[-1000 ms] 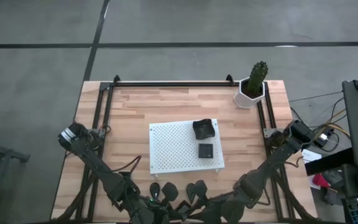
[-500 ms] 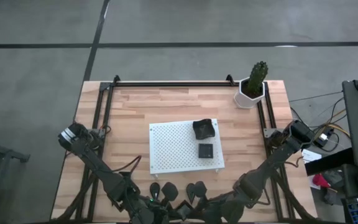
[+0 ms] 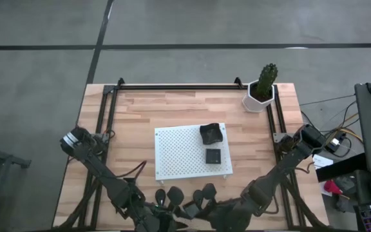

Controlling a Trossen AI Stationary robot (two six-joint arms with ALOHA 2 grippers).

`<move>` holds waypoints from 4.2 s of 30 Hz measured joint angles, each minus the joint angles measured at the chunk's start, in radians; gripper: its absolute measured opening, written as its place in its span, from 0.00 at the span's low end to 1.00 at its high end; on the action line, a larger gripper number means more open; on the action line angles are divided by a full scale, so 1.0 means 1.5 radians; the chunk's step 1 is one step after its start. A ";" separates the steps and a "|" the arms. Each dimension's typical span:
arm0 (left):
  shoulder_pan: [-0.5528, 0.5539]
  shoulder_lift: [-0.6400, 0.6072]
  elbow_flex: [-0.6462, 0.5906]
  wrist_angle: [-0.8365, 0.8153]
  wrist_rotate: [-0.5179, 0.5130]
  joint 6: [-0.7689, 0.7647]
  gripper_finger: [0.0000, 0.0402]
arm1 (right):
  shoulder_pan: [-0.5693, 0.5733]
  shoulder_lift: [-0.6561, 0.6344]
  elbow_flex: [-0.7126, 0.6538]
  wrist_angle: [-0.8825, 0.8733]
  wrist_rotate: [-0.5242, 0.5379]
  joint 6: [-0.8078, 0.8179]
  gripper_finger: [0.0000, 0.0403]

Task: Pick & Place Mini shaped plates
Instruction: Stack the square plate on top of the other square plate on the shelf

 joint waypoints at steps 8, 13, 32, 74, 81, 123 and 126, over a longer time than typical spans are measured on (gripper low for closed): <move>-0.022 -0.013 0.000 -0.034 0.000 -0.017 0.46 | 0.007 -0.010 0.000 -0.091 0.119 0.003 0.02; -0.045 -0.015 -0.015 -0.039 0.000 -0.026 0.46 | 0.015 -0.017 0.013 -0.221 0.209 0.014 0.02; -0.081 -0.018 -0.144 0.083 -0.015 -0.078 0.45 | -0.009 -0.022 0.055 -0.524 0.309 0.157 0.02; -0.085 -0.042 -0.194 0.102 -0.028 -0.099 0.45 | -0.079 -0.158 -0.130 -0.369 0.247 0.153 0.02; -0.086 -0.042 -0.194 0.107 -0.028 -0.099 0.45 | -0.083 -0.157 -0.131 -0.369 0.242 0.156 0.02; -0.151 -0.050 -0.191 -0.321 -0.028 -0.550 0.45 | 0.018 -0.156 -0.068 -0.217 0.210 0.144 0.20; -0.163 -0.050 -0.200 -0.413 -0.029 -0.639 0.45 | 0.028 -0.156 -0.068 -0.204 0.210 0.139 0.19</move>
